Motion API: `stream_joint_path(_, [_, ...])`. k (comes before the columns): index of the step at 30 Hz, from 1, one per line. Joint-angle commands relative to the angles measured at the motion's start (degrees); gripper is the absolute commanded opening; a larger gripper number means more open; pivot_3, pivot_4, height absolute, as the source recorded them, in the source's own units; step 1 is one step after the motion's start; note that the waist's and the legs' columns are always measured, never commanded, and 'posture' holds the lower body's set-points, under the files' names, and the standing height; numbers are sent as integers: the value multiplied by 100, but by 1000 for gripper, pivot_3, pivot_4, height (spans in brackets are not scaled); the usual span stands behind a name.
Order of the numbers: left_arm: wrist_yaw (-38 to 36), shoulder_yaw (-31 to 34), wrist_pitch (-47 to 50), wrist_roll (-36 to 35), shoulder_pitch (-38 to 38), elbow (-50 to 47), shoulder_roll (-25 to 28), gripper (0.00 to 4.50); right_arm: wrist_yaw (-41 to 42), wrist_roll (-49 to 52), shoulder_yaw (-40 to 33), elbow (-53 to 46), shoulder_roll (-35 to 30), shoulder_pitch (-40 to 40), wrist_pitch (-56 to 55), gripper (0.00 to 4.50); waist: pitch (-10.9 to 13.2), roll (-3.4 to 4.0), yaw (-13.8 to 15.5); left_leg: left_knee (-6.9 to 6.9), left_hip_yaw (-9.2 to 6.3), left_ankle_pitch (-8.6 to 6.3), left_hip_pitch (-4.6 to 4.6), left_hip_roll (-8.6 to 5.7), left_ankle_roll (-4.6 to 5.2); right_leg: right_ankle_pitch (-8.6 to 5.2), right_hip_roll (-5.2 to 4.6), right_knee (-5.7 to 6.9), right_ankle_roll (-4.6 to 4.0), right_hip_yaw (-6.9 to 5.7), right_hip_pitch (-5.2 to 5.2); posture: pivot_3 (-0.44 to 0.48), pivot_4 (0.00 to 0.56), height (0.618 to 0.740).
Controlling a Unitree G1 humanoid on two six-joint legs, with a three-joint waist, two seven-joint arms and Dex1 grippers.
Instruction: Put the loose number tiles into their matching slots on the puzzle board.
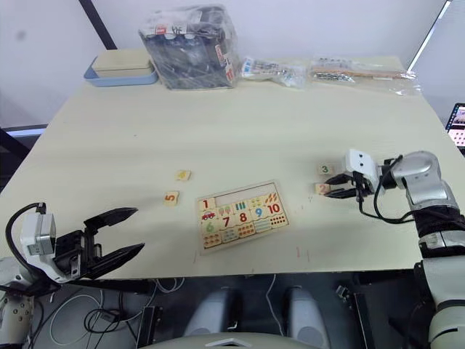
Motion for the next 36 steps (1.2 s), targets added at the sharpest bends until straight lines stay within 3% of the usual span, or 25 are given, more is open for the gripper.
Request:
stream_joint_path(1, [3,191,-2,-139,62,-223,81,4500,-167,-138,387,-1716,-167,-338,1718,882,1,2,7,0,-2,0,-2,0,0,0,0,0,-1,-3,-1,0,150,740])
stream_joint_path(5, [16,218,-5,-156,120,-255,82,4500,-104,51,900,-2831,-75,-991,3314,882,1,2,16,-1,-2,-1,-4,0,0,-13,-5,-2,-22,-4,-4,0,150,740])
stream_joint_path(11, [54,247,-6,-192,177,-288,59,4500,-248,-84,1865,-3173,332,-2075,4447,882,0,-1,5,-1,-5,-1,-12,-6,0,-12,-18,-6,-22,-9,-16,0,150,740])
stream_joint_path(15, [69,247,-28,-203,203,-296,11,4500,-717,-458,2574,-2678,1128,-2755,4374,882,-1,-1,-32,-4,-5,-1,-14,-6,-1,-11,-19,-5,-24,-10,-20,0,150,740])
stream_joint_path(21, [72,267,-74,-186,244,-262,-21,4500,-1011,-735,3116,-1920,1864,-3111,4116,882,-5,-10,2,-7,-3,-1,-20,-15,-1,-8,-27,3,-27,-13,-28,0,150,740])
stream_joint_path(36, [30,405,-92,-197,416,-265,-23,4500,-1377,-1277,3886,-565,3026,-2877,3587,882,-3,-6,-27,-5,-8,0,-19,-11,-2,-8,-11,11,-27,-16,-28,0,150,740])
